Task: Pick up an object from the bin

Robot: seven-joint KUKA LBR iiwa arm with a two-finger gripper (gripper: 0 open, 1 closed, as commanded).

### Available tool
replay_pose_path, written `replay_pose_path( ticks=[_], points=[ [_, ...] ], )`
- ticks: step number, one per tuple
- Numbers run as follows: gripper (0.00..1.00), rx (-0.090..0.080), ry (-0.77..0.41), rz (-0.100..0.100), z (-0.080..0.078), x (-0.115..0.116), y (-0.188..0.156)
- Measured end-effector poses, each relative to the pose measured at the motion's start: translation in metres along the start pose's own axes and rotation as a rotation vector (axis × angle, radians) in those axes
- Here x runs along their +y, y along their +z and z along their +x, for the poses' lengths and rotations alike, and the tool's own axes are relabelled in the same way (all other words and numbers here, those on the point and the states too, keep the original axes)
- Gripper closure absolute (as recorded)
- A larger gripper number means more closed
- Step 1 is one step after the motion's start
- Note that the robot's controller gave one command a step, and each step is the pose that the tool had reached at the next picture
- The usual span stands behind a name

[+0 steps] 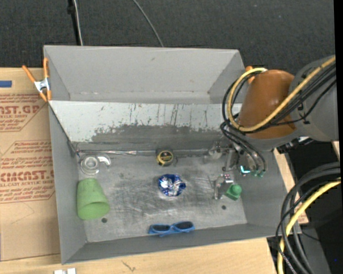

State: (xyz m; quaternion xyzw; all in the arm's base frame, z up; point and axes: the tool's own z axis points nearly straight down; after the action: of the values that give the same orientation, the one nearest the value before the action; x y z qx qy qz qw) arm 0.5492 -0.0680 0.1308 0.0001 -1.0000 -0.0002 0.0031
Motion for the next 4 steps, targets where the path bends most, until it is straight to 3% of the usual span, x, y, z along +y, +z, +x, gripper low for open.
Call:
replay_pose_path(
  ticks=[1, 2, 3, 4],
  points=[
    [0.0, -0.024, 0.094, 0.002, 0.044, 0.028, 0.058],
    [0.0, -0.008, -0.027, 0.0, 0.04, 0.049, 0.041],
    [0.0, -0.007, 0.259, -0.002, 0.051, 0.092, 0.009],
    [0.0, -0.004, 0.19, 0.001, -0.005, 0.092, 0.059]
  ],
)
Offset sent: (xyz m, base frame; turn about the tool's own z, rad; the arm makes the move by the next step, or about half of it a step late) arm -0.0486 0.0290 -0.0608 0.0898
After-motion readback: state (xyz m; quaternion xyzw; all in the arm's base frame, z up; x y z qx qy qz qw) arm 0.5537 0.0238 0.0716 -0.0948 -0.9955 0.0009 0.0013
